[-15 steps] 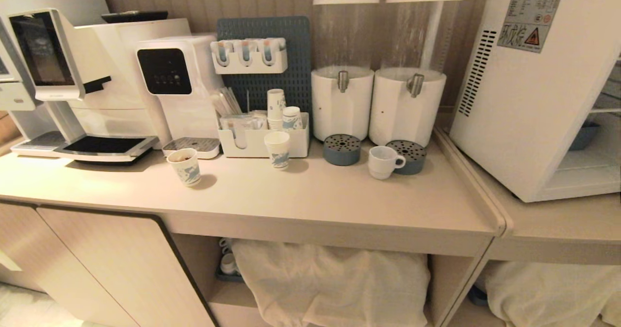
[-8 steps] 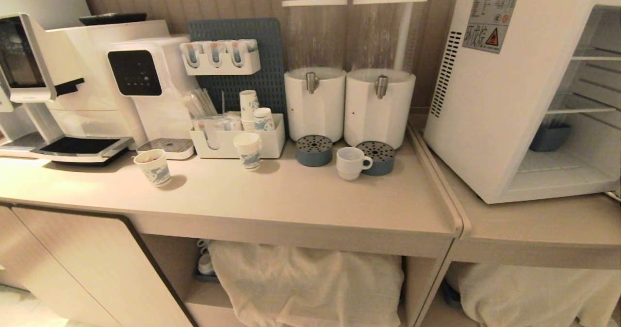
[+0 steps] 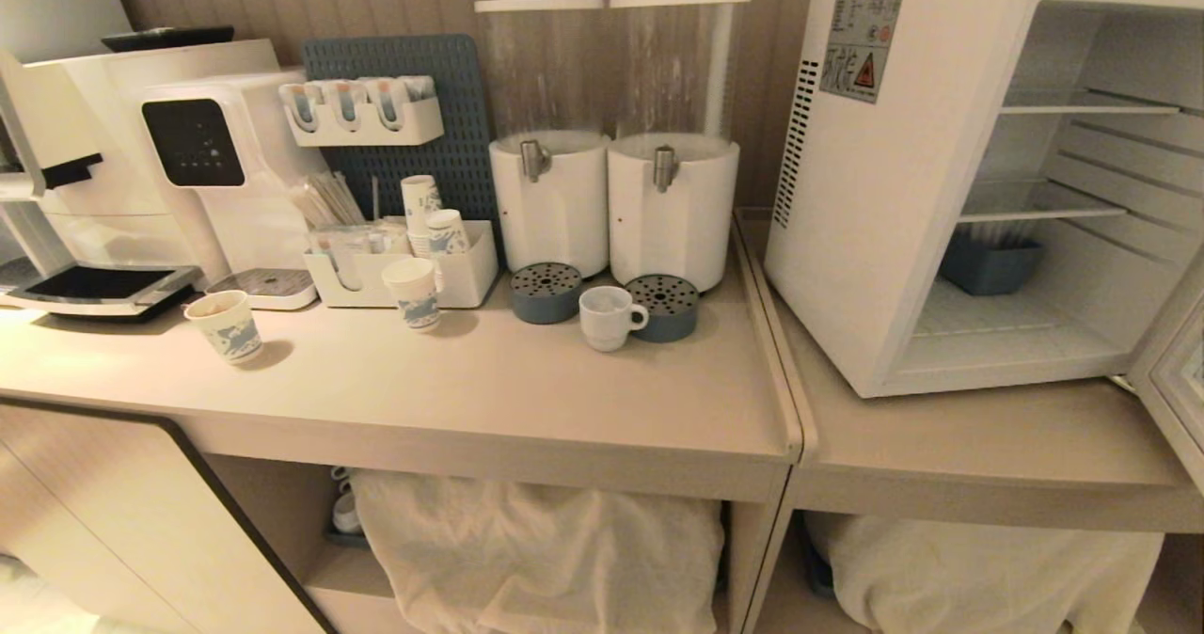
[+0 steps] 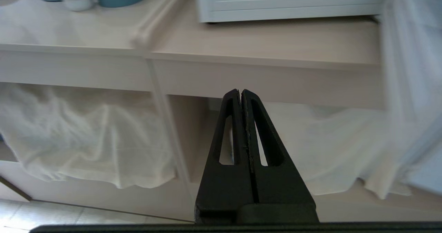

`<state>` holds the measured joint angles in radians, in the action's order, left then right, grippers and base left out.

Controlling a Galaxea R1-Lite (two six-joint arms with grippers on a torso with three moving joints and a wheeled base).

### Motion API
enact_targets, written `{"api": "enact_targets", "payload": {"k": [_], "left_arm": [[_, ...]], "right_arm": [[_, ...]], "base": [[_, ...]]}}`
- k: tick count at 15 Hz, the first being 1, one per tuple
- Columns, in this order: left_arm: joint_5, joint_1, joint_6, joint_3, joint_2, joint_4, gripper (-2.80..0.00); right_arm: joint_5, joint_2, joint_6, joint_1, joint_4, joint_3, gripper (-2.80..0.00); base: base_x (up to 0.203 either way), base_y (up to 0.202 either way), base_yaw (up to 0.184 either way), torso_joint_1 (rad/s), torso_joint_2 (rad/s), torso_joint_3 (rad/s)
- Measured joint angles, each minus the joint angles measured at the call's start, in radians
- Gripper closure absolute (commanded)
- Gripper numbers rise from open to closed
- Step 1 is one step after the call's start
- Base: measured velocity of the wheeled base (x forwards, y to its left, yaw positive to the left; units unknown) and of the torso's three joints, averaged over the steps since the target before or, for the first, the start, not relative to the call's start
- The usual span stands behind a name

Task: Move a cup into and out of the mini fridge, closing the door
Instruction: Close the freezer door

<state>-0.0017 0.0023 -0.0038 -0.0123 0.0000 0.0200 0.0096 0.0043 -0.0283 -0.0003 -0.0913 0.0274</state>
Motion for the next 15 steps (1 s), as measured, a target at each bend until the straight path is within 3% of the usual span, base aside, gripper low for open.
{"api": "enact_targets", "payload": {"k": [10, 15], "left_arm": [[0.000, 0.001, 0.000, 0.000, 0.000, -0.001, 0.00], [0.000, -0.001, 0.001, 0.000, 0.000, 0.000, 0.00]], "right_arm": [[0.001, 0.001, -0.002, 0.000, 0.000, 0.001, 0.00], [0.001, 0.002, -0.002, -0.001, 0.000, 0.001, 0.00]], "base": [[0.000, -0.184, 0.002, 0.003, 0.00, 0.004], [-0.016, -0.017, 0.001, 0.002, 0.00, 0.001]]}}
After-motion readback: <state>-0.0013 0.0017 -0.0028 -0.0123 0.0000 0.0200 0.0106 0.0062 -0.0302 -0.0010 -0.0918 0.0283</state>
